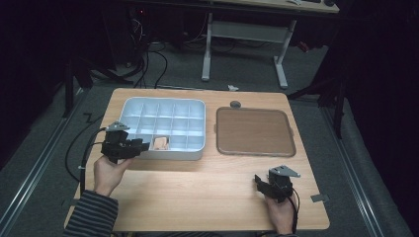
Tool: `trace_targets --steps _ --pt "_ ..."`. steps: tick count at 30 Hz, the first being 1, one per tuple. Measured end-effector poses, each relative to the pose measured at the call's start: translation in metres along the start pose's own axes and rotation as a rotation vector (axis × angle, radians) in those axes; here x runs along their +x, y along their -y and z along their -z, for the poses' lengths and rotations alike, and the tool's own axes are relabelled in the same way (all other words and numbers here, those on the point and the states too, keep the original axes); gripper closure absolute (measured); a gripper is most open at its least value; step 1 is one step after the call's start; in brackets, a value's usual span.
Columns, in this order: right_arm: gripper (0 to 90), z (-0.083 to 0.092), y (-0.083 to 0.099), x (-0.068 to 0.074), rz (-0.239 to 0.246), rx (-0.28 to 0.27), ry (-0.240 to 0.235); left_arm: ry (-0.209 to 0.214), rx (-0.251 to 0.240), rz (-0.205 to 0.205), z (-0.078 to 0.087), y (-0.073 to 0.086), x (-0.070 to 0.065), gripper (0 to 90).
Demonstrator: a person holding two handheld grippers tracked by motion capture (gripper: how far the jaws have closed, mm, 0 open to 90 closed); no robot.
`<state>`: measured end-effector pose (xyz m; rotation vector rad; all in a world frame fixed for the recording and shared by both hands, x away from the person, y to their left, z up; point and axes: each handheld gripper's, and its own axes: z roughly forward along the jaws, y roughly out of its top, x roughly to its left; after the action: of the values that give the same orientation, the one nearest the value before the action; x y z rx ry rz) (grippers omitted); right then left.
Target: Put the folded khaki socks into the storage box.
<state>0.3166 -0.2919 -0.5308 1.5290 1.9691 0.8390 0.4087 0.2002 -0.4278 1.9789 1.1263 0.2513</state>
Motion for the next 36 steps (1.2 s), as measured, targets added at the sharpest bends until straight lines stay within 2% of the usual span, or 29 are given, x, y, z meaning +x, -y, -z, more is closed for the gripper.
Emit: trace_targets --steps 10,13,16,22,26,36 --pt "39.5 0.0 0.0 0.0 0.0 0.0 0.0 0.015 -0.029 0.009 0.01 0.012 -0.004 60.7" --pt "39.5 0.0 0.0 0.0 0.0 0.0 0.001 -0.01 -0.024 -0.014 0.012 0.014 -0.008 60.3" --pt "39.5 0.0 0.0 0.0 -0.002 0.001 0.001 -0.014 -0.027 -0.027 0.015 0.016 -0.012 59.7" --pt "39.5 0.0 0.0 0.0 -0.002 0.001 0.001 -0.003 -0.037 -0.021 0.019 0.023 -0.015 59.0" --pt "39.4 0.0 0.0 0.0 -0.003 0.001 0.001 0.039 -0.049 0.004 0.021 0.028 -0.017 58.0" --pt "39.5 0.0 0.0 0.0 -0.002 0.001 0.001 0.053 -0.046 0.001 0.018 0.037 -0.023 55.5"
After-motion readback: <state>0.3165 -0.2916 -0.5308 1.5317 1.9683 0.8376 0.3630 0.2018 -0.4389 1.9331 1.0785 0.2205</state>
